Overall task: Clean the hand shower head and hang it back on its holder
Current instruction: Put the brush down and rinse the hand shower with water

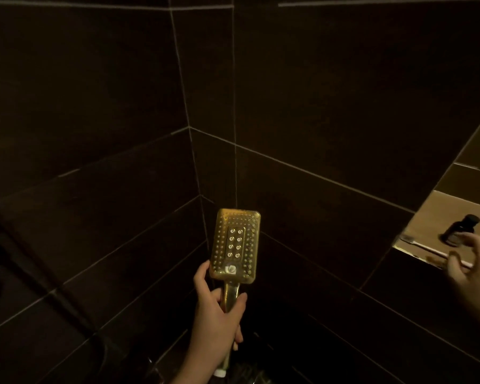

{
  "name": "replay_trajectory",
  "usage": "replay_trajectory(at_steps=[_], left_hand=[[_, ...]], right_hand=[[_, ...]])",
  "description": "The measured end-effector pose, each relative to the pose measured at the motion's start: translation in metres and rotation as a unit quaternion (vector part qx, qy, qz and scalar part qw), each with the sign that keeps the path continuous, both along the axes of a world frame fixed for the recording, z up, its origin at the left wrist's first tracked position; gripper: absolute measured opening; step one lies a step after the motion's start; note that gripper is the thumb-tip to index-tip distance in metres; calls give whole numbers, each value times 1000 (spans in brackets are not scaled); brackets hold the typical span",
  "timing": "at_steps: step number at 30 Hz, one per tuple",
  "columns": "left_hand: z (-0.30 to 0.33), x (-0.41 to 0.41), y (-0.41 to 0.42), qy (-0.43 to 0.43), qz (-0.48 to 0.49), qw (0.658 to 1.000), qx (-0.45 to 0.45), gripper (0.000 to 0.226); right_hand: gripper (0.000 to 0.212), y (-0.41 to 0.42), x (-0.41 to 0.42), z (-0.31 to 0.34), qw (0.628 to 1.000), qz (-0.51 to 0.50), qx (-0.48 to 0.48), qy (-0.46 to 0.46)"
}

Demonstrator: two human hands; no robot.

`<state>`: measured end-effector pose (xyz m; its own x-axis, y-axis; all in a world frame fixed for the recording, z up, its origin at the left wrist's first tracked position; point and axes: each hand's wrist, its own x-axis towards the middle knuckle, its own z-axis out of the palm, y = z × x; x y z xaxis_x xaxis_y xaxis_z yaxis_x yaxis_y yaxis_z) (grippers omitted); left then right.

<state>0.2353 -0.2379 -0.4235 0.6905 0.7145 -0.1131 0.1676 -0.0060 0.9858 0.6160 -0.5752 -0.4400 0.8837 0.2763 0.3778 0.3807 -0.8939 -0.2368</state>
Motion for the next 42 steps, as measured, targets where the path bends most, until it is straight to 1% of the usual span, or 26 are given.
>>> replay_trajectory(at_steps=[2, 4, 6, 8, 10, 12, 14, 17, 19, 22, 24, 26, 28, 30, 33, 35, 36, 39, 42], left_hand=[[1, -7, 2, -2, 12, 1000, 0, 95], [1, -16, 5, 0, 27, 1000, -1, 94], [2, -25, 8, 2, 46, 999, -3, 94], [5, -35, 13, 0, 68, 998, -5, 94], [13, -46, 23, -2, 96, 995, -2, 96], [24, -57, 36, -5, 119, 993, 10, 97], [39, -70, 50, -13, 143, 989, 27, 98], [65, -93, 71, -27, 189, 979, 66, 96], [85, -111, 86, -34, 221, 969, 101, 96], [123, -138, 108, -41, 257, 953, 154, 93], [151, -156, 122, -47, 277, 941, 189, 89], [181, -175, 133, -58, 304, 925, 222, 88], [208, -191, 143, -63, 330, 908, 250, 86], [235, -205, 151, -74, 353, 893, 268, 86], [268, -219, 160, -84, 376, 873, 300, 87], [286, -226, 165, -92, 392, 860, 313, 88], [292, -229, 168, -98, 399, 854, 318, 89], [309, -236, 174, -113, 405, 843, 336, 89], [318, -240, 179, -114, 400, 843, 342, 90]], right_hand=[[58, 23, -24, 9, 1000, -2, 7, 1], [58, 43, -37, 6, 1000, 19, -11, 19], [62, 72, -71, 25, 998, 36, -35, 25], [65, 101, -96, 41, 995, 78, -63, 22], [61, 139, -120, 58, 987, 142, -77, 14], [59, 188, -154, 73, 973, 216, -76, -21], [56, 240, -193, 83, 942, 320, -79, -59], [44, 316, -244, 101, 888, 451, -63, -67], [38, 363, -274, 123, 856, 511, -46, -68], [42, 426, -314, 165, 814, 572, -30, -98], [49, 463, -337, 199, 789, 600, -22, -130], [56, 498, -362, 243, 764, 631, 3, -137], [55, 528, -382, 291, 745, 655, 66, -103], [48, 557, -398, 340, 720, 674, 152, -65], [44, 594, -414, 406, 682, 678, 273, -6], [43, 611, -422, 441, 663, 680, 312, 23], [42, 617, -425, 453, 662, 683, 308, 29], [31, 628, -431, 472, 676, 679, 283, 26], [19, 630, -430, 481, 681, 664, 303, 50]])
